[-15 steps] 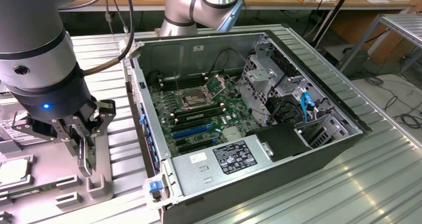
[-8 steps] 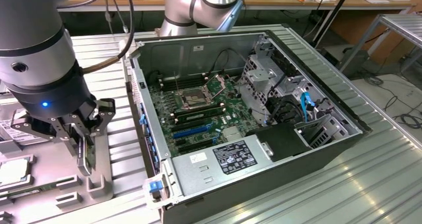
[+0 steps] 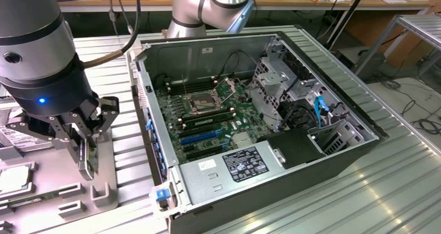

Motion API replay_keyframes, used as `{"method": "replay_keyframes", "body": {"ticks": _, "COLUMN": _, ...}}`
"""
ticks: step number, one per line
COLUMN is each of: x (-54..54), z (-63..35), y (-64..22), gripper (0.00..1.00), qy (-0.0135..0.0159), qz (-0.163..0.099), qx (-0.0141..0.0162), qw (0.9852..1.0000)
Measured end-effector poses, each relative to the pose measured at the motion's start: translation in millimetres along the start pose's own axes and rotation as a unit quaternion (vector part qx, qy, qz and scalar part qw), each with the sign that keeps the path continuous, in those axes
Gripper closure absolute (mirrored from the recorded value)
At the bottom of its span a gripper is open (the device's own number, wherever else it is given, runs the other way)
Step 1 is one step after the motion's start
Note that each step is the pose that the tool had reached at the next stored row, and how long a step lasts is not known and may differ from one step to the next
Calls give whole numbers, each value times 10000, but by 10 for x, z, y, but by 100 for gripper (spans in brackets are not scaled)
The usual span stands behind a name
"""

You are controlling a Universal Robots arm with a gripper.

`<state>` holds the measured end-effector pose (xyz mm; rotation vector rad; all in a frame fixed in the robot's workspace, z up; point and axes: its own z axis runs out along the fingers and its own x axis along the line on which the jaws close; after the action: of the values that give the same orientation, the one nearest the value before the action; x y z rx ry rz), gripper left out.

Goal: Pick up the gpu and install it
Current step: 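Pick up the gpu and move the gpu toward the slot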

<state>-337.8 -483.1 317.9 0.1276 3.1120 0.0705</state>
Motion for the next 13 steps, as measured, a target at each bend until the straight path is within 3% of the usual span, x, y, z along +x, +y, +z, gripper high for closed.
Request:
{"method": "replay_keyframes", "body": {"ticks": 7, "x": -1, "z": -31, "y": 1, "gripper": 73, "qy": 1, "qz": 0, "qx": 1, "qw": 10000}}
{"method": "replay_keyframes", "body": {"ticks": 13, "x": -3, "z": -116, "y": 5, "gripper": 73, "qy": 1, "qz": 0, "qx": 1, "qw": 10000}}
